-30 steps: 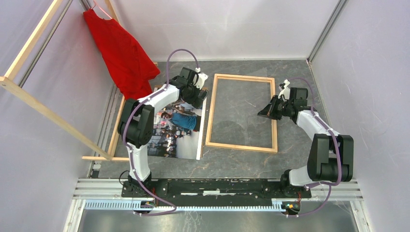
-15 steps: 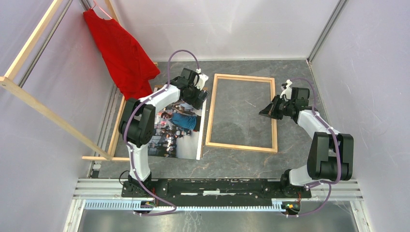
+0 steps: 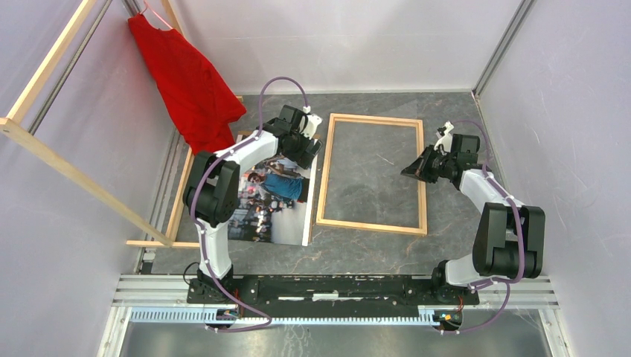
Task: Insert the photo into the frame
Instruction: Place the photo frame item in the photo frame.
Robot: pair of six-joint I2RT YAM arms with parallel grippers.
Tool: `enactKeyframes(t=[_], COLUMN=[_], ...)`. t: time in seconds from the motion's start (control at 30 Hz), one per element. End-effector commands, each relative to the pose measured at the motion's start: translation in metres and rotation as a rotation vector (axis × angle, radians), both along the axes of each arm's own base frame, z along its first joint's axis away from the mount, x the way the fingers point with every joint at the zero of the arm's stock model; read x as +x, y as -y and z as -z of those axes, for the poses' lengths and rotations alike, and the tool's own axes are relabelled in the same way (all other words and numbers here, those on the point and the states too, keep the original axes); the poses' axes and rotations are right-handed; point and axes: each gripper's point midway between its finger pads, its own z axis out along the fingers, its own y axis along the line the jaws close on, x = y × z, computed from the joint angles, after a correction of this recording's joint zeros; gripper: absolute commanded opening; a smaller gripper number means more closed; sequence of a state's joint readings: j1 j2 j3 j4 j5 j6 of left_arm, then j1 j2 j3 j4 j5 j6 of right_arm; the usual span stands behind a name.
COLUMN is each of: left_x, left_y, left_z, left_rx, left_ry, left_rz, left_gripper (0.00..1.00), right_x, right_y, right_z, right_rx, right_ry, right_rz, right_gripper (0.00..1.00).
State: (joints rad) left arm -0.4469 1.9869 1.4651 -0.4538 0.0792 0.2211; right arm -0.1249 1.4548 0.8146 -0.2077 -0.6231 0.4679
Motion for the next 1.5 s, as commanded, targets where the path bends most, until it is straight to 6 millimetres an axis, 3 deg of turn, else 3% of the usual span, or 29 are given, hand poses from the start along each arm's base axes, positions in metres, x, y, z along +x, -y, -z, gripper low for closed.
enactKeyframes(t=[0.0,0.4,0.57,0.8,1.13,1.47], left_x=[0.015,0.011,0.013,0.016,0.015,0.010], left_y=[0.008,0.020,0.031,0.027,0.027,0.033], left_z=[-0.014,-0.002,0.010,0.019,0.021,0.022], left_rx=[-0.018,-0.004,0.015,0.055,0.059,0.066], left_ry=[0.062,0.057,0.051,0.054,0.052,0.047], left_rz=[-0.001,0.027,0.041,0.049,0.057,0.078], left_gripper=[0.98,0.98,0.98,0.98,0.98,0.98], right_x=[0.016,0.014,0.015,0.012,0.011,0.002], right_y=[0.005,-0.003,-0.017,-0.027,-0.035,-0.049], right_z=[-0.010,-0.010,-0.020,-0.031,-0.048,-0.073], right_rx=[-0.007,0.042,0.145,0.217,0.283,0.466], right_ry=[0.069,0.072,0.107,0.155,0.211,0.278], right_rz=[0.021,-0.003,-0.042,-0.090,-0.134,-0.152], right_gripper=[0.00,0.00,0.00,0.00,0.00,0.00])
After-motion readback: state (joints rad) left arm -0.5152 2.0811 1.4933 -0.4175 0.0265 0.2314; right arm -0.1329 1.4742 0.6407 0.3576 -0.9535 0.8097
